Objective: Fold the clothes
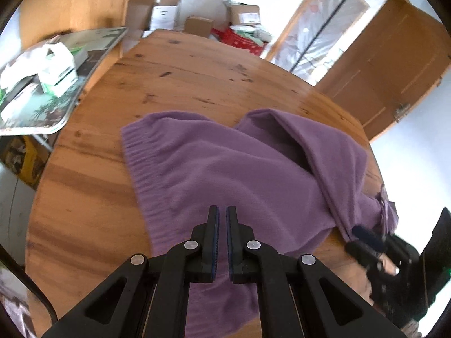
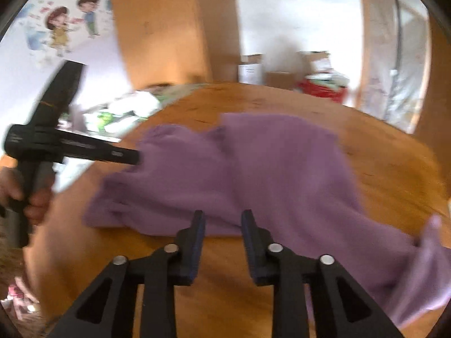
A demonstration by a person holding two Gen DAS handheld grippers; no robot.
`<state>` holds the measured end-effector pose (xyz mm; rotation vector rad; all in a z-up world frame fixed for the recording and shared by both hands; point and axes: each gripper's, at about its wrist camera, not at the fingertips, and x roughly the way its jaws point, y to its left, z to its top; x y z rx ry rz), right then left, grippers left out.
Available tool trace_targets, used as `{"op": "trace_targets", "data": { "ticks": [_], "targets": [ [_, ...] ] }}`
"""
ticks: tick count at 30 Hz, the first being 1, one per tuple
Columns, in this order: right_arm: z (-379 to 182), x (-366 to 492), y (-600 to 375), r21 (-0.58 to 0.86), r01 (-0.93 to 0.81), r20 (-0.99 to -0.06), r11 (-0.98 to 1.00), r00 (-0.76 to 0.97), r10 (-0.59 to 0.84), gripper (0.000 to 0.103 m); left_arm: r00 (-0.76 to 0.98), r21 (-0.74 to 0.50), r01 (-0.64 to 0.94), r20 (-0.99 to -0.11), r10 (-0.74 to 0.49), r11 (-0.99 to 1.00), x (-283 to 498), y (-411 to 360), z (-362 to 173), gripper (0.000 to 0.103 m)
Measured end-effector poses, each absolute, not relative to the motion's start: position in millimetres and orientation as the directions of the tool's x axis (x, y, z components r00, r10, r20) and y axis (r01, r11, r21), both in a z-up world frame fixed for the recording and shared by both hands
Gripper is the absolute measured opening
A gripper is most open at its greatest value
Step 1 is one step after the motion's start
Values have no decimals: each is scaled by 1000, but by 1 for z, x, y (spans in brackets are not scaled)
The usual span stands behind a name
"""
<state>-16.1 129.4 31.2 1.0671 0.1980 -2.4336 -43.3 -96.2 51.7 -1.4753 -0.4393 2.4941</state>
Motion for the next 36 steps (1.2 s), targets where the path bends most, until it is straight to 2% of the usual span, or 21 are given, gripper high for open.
{"op": "trace_targets", "data": {
  "ticks": [3,6,10,12,13,21,28,36],
  "targets": [
    [26,-16,129,-66,461,-730,-885,-627,-272,29,-462,-339,-61,-824,328,-939,-47,-81,50,5],
    [15,-17,126,-109,494,-759,-863,-602,-249,29,-464,-304,-68,-833,300,-950,-51,-69,49,5],
    [4,-29,120,-127,455,-764,-882,-611,-205,29,-469,-250,-99,-842,267,-963,-53,-57,45,5],
    [6,-32,132,-62,435,-761,-898,-603,-240,22,-470,-233,-105,-845,255,-967,-53,-54,43,5],
    [8,-36,136,-39,416,-755,-908,-608,-246,6,-469,-232,-105,-846,254,-967,-53,-54,42,5],
    [42,-72,195,108,257,-684,-960,-682,-259,6,-465,-218,-112,-851,245,-970,-49,-54,35,5],
    [63,-117,226,76,166,-663,-983,-728,-174,5,-461,-214,-122,-853,246,-969,-46,-54,36,5],
    [51,-171,242,-32,87,-699,-996,-714,-40,5,-458,-215,-157,-849,263,-964,-41,-56,35,5]
  ]
}}
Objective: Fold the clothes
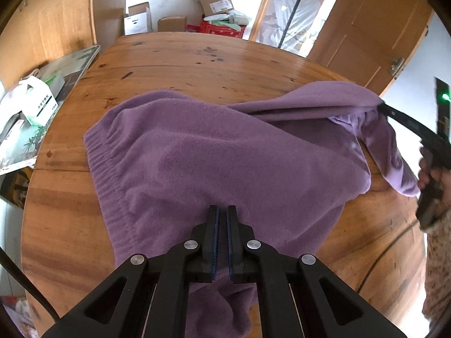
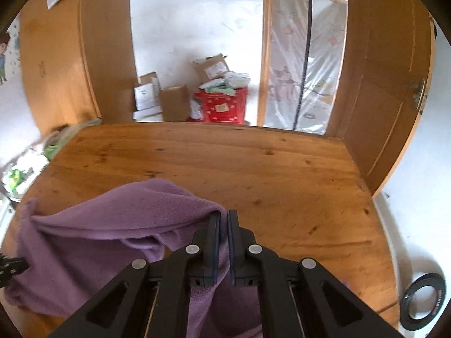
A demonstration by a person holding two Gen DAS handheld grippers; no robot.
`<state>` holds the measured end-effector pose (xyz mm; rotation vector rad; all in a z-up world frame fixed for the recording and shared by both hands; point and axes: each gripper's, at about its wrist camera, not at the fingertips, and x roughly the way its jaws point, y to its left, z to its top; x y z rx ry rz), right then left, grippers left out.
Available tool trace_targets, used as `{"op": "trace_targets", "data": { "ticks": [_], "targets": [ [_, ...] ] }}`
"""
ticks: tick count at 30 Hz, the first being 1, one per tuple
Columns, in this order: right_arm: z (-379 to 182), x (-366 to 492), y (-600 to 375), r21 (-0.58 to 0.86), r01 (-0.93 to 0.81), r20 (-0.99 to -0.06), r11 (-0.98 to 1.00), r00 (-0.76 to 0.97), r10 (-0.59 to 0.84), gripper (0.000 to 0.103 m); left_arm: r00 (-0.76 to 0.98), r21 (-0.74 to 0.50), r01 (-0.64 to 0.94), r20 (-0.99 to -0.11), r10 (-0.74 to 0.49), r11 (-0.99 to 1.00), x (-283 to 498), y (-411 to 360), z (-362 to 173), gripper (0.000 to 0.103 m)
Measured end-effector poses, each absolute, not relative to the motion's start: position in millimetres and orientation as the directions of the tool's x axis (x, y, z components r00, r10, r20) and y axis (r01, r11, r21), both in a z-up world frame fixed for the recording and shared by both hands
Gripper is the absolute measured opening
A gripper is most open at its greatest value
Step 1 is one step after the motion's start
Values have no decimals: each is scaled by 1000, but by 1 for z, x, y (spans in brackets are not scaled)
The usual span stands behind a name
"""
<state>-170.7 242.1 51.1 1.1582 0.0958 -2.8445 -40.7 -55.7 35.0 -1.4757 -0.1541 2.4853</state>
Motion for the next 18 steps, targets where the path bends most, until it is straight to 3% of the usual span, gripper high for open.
{"op": "trace_targets", "data": {
  "ticks": [6,15,18],
  "targets": [
    [39,-198,244,-33,82,-733,-996,-679,-31,6,-462,-241,-175,-836,295,-955,-42,-67,42,5],
    [45,-183,251,44,111,-699,-993,-707,-110,7,-538,-209,-108,-810,234,-972,-45,-100,62,5],
    [52,-176,247,54,138,-672,-989,-727,-138,13,-541,-213,-76,-812,220,-974,-53,-112,63,5]
  ]
}}
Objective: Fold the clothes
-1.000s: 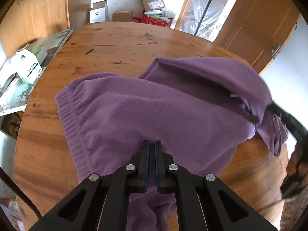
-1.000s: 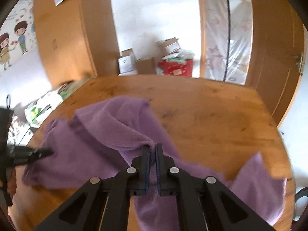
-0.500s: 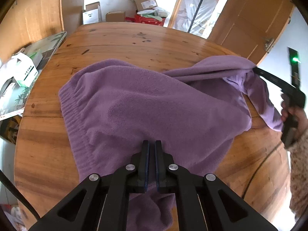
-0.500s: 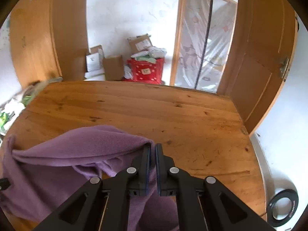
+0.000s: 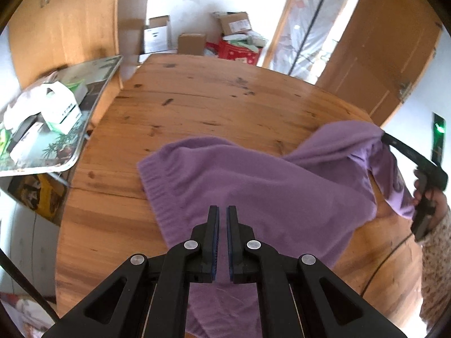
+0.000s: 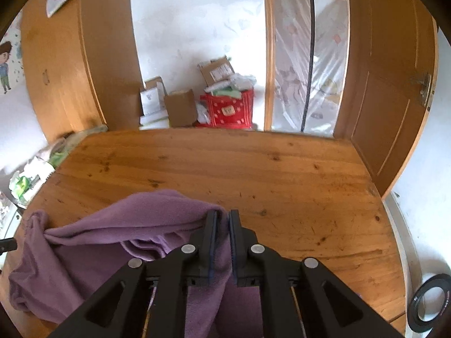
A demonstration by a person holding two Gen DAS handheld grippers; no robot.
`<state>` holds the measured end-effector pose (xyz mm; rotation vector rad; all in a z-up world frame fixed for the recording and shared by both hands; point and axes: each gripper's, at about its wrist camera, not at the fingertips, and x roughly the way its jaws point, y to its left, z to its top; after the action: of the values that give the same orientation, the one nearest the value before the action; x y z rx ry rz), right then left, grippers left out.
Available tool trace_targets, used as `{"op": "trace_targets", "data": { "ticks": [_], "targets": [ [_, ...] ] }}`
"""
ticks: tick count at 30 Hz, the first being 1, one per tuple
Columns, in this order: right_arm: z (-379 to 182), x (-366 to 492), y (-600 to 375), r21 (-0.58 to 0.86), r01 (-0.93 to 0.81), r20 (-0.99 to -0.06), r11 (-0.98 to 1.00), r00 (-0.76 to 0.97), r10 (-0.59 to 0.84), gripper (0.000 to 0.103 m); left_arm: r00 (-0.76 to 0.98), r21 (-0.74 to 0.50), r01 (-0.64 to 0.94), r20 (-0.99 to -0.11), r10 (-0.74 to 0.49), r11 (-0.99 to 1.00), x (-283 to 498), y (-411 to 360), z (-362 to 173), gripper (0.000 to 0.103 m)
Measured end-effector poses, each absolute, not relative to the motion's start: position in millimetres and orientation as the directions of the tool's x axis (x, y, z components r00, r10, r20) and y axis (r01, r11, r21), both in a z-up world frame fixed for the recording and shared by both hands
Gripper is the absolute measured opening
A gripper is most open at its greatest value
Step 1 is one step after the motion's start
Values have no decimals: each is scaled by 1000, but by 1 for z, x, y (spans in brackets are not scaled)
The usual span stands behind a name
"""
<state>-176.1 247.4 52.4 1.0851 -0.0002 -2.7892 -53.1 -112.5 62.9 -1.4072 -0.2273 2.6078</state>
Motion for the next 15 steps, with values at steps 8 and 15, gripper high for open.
{"op": "trace_targets", "data": {
  "ticks": [8,15],
  "targets": [
    [66,-159,221,104,288,-626,-952,-725,-287,36,-531,-141,-65,-833,154,-988,-82,-129,62,5],
    [56,-155,169,133,468,-661,-874,-615,-429,37,-498,-126,-136,-849,178,-983,-119,-140,60,7]
  ]
}}
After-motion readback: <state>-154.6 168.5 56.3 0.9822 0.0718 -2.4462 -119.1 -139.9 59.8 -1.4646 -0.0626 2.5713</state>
